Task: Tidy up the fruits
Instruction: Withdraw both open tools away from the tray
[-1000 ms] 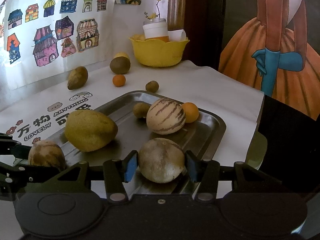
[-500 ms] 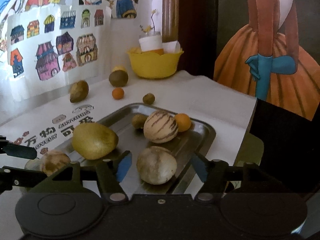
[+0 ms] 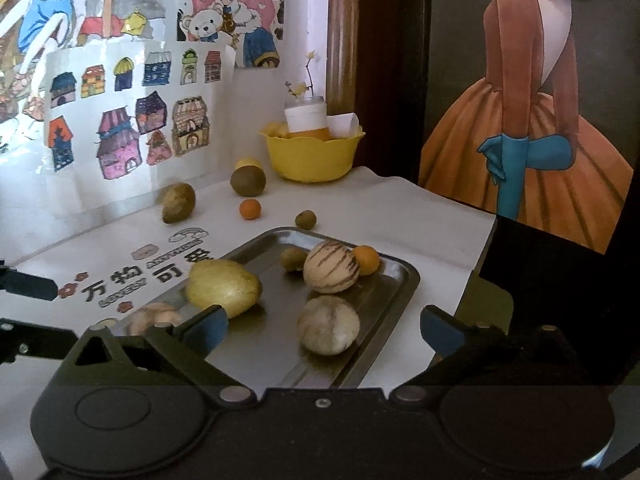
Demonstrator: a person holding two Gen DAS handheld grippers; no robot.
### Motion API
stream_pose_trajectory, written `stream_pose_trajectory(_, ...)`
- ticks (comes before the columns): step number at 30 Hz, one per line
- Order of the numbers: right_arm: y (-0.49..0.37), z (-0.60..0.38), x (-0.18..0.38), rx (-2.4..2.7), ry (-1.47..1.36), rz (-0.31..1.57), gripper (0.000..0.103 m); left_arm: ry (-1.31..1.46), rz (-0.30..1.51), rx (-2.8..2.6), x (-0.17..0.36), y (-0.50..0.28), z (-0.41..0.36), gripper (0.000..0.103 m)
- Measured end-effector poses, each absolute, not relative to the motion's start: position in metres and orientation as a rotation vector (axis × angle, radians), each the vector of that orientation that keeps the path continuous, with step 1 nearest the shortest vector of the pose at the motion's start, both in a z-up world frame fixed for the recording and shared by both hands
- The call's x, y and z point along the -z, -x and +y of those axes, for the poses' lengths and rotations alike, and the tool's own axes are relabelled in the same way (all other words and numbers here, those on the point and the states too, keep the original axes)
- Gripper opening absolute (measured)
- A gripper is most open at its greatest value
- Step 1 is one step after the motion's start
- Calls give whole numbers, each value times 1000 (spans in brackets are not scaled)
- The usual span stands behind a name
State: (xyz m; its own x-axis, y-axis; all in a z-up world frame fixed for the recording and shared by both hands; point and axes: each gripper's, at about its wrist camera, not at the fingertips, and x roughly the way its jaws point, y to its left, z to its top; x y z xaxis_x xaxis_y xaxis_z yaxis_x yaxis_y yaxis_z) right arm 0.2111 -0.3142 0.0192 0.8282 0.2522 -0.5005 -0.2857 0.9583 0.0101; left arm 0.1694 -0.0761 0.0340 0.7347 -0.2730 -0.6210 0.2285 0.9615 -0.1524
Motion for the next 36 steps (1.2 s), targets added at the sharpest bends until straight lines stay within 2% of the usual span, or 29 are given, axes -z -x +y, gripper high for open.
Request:
stream_pose_trajectory(14, -134, -292, -16, -285, 116, 676, 102, 19, 758, 261, -35, -134, -42, 103)
stream_pose_trajectory(23, -111, -260, -17, -340, 47, 788, 102, 16, 791, 243, -45, -123, -13, 103)
stream_pose_trajectory(28, -113, -233, -33, -460, 36, 840, 102, -16, 806, 201, -54, -127, 8, 103)
stream_pose_trajectory(36, -144, -190, -78, -577, 149, 819, 102, -75, 835, 96, -56, -146, 34, 103)
